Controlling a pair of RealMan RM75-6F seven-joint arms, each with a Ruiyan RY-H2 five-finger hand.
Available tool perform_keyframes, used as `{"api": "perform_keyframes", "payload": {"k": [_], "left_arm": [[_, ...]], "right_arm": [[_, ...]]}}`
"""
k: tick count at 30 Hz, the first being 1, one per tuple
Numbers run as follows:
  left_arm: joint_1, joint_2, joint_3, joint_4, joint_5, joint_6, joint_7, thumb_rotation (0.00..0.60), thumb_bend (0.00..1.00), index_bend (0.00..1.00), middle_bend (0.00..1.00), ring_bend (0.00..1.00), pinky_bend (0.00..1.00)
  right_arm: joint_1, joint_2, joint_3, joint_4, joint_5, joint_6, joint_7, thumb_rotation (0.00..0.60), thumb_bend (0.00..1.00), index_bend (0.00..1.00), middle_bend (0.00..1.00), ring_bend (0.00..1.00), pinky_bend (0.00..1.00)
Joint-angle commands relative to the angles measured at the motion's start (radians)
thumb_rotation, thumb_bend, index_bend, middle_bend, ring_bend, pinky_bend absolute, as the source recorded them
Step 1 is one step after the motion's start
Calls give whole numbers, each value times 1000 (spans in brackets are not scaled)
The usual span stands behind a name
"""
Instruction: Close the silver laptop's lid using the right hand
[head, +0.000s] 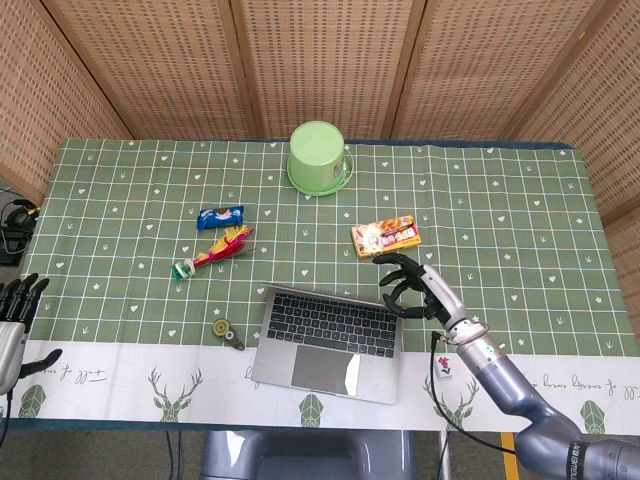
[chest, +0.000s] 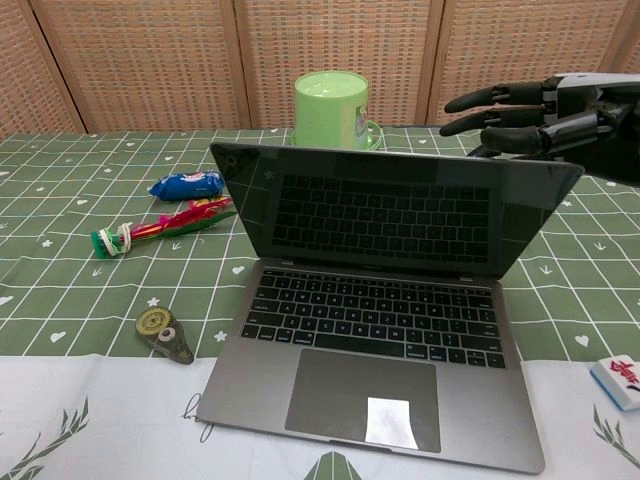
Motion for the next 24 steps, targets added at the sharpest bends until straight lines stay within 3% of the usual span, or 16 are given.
{"api": "perform_keyframes", "payload": {"k": [1, 24], "left_arm": [[0, 1, 0, -1, 1, 1, -1, 600, 47, 0, 0, 0, 0], [4, 1, 7, -9, 24, 17, 2, 600, 47, 0, 0, 0, 0]], "right_arm": [[11, 16, -7, -21, 16, -34, 6, 600, 610, 266, 291, 390, 530], [87, 91, -49, -76, 36, -288, 48, 600, 566, 289, 303, 406, 550]]}}
